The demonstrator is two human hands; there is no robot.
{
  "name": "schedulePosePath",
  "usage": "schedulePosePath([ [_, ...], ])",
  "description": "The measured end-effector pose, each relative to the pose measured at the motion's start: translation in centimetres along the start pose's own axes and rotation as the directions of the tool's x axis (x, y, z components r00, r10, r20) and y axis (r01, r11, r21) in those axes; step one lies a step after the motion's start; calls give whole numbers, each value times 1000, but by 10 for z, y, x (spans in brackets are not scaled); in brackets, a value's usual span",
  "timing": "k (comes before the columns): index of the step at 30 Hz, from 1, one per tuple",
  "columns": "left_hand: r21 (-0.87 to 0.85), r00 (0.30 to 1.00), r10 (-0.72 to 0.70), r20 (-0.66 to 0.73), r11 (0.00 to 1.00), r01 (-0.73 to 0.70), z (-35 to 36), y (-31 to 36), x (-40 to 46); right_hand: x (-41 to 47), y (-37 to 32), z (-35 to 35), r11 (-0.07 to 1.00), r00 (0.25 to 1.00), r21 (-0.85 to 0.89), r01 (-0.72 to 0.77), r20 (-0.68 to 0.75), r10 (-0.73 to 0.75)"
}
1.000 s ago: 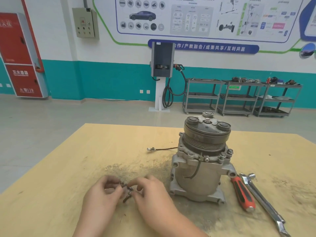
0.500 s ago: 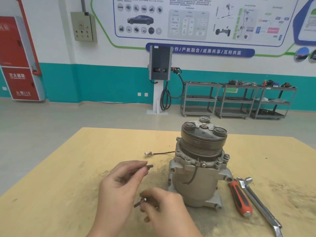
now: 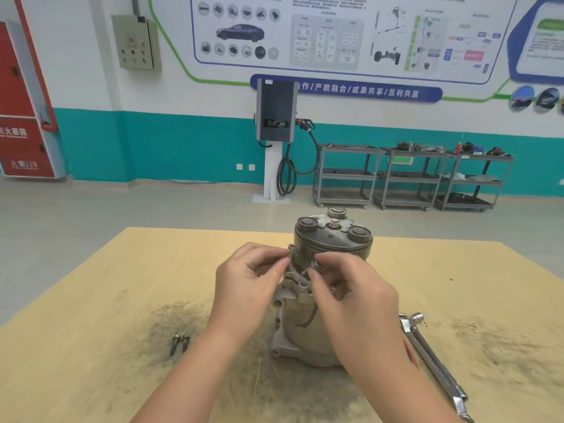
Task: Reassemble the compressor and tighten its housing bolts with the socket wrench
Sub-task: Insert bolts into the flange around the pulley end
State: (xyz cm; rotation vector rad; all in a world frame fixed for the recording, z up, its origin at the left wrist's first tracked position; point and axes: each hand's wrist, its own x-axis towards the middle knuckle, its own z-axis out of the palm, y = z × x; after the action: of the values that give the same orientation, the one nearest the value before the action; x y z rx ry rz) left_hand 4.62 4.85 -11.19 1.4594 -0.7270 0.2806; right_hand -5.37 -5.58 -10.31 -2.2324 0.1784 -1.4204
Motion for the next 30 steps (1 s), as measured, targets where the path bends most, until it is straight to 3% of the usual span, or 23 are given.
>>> schedulePosePath([
  [6,16,999,17,46,1000,-18,-3,-9,6,-4,6,10,984,992,-130,122,52,-117],
  [13,246,948,244,204,924,-291,-6,-16,12,-1,4,9,971,982,-164,175,97,-161],
  [16,196,968,131,216,965,-174,-13,-21,6,0,4,6,961,972,-196,196,171,-163],
  [19,-2,960,-17,278,1000,18,-15,-24,1,1,2,3,960,967,-202,195,204,-153],
  [21,-86,926,-97,364,987,137,-15,-24,6,-1,0,0,953,960,-216,214,225,-164],
  [23,-49,851,-162,499,975,215,-11,-25,17,-5,0,-3,947,956,-237,215,251,-154],
  [27,-4,695,-187,694,965,263,-1,-27,36,-6,0,-6,947,921,-290,139,389,-17],
  [30,83,707,-184,683,981,175,4,-35,37,-4,2,-11,970,894,-240,34,442,78],
])
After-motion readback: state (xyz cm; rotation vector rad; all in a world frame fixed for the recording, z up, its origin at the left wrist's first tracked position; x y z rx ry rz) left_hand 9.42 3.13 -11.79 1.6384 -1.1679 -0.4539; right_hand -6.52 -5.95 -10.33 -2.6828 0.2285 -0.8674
